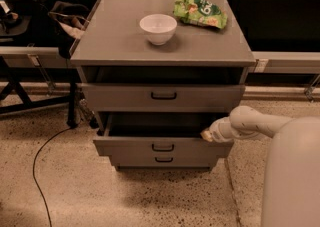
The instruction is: Open middle drawer
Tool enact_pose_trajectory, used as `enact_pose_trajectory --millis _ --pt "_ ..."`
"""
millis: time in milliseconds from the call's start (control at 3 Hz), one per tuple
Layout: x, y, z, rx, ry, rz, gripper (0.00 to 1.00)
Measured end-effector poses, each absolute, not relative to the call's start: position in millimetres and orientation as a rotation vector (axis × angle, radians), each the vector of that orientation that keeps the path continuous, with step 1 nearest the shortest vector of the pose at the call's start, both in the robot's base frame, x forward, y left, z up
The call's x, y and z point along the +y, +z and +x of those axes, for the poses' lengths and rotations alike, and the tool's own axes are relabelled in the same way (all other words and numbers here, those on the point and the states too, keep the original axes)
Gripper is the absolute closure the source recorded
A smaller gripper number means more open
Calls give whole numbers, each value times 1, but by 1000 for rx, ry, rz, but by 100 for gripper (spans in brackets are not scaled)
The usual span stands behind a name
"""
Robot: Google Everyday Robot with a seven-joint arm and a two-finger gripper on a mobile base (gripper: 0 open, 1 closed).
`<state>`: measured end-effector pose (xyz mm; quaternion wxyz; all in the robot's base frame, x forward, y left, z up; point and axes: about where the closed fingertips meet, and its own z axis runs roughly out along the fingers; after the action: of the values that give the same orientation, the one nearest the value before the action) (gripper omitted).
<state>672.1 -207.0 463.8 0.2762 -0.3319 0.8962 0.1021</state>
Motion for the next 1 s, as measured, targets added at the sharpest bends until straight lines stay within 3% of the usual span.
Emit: enact_pose_trajectory --millis 1000 --pt "-214 461 665 2445 262 -834 100"
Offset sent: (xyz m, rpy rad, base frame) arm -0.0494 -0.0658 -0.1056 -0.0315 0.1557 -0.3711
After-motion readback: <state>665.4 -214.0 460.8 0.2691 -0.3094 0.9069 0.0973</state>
